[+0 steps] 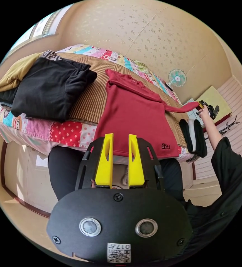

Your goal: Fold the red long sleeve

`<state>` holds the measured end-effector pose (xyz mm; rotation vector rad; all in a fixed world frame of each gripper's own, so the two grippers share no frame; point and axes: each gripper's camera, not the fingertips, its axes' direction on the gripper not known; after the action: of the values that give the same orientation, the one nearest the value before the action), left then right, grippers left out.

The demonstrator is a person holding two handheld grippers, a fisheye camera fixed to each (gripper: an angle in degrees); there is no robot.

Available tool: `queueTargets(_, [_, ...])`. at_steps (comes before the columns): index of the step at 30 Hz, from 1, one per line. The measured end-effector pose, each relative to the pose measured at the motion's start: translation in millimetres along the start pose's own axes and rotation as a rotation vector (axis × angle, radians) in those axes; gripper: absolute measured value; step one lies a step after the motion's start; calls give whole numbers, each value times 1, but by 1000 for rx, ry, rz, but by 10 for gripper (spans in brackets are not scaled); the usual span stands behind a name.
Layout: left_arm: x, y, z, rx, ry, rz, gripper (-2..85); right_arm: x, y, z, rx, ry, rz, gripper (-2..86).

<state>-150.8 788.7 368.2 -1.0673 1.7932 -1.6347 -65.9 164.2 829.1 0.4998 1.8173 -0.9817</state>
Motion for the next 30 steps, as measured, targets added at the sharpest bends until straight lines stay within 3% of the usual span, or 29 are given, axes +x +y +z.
queueTargets(4, [-4, 5, 0, 14, 3, -8, 87, -149, 6, 51, -20, -262, -206, 35])
queueTargets(8, [-8, 12, 12, -34, -2, -12, 87, -277, 91, 126, -182, -377, -352, 41])
queueTargets(14, [-11, 11, 27, -55, -3, -37, 87, -336, 269, 216, -569, -491, -490, 58])
queueTargets(17, [-10, 4, 43, -72, -5, -33, 87, -336, 314, 215, -690, -523, -638, 81])
queueTargets(21, [7, -21, 76, -108, -13, 35, 88, -292, 296, 171, -608, -553, -658, 97])
queueTargets(24, [37, -60, 104, -124, 44, 113, 92, -214, 254, 128, -421, -405, -493, 98])
queueTargets(26, [65, -93, 123, -135, 76, 196, 97, -144, 231, 114, -331, -134, -327, 105])
queueTargets(30, [154, -182, 174, -162, 75, 457, 100, -54, 213, 134, -420, 35, -108, 117])
